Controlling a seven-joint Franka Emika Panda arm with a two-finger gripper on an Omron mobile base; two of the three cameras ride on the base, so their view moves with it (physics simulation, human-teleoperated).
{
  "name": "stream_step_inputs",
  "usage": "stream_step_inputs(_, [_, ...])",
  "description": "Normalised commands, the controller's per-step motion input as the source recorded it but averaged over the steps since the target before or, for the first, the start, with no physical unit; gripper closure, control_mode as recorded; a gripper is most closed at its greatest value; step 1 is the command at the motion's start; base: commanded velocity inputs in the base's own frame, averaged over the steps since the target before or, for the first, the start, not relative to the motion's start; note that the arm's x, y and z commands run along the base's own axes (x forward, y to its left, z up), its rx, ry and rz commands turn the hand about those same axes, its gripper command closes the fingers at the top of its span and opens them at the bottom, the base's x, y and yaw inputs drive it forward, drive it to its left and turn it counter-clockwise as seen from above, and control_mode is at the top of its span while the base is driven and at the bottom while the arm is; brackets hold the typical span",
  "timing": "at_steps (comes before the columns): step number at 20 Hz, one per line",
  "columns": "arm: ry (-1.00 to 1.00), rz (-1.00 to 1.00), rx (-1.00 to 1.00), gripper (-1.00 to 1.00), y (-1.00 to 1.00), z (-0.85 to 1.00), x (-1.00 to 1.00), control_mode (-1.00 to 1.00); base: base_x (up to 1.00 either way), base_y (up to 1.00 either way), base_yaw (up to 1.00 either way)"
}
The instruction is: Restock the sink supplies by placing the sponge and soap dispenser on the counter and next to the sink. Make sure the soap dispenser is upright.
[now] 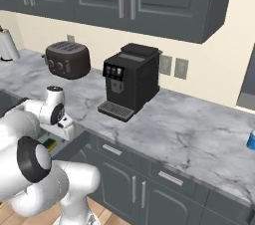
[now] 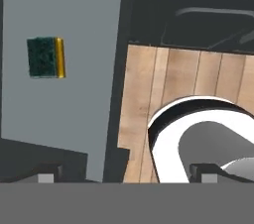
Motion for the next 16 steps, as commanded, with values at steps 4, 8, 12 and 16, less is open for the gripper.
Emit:
stream_step_inputs(4, [0.00, 0.00, 0.00, -1.00, 1.00, -0.57, 0.83, -1.00, 0.00, 0.00, 0.00])
stream_step_inputs(8, [0.00, -0.02, -0.03, -1.00, 0.96, -0.29, 0.34, -1.00, 0.00, 0.00, 0.00])
stream_step_inputs(12, [0.00, 0.00, -0.04, -1.00, 0.54, -0.19, 0.13, -1.00, 0.00, 0.00, 0.00])
stream_step_inputs(16, [0.02, 0.00, -0.04, -1.00, 0.22, -0.22, 0.07, -1.00, 0.00, 0.00, 0.00])
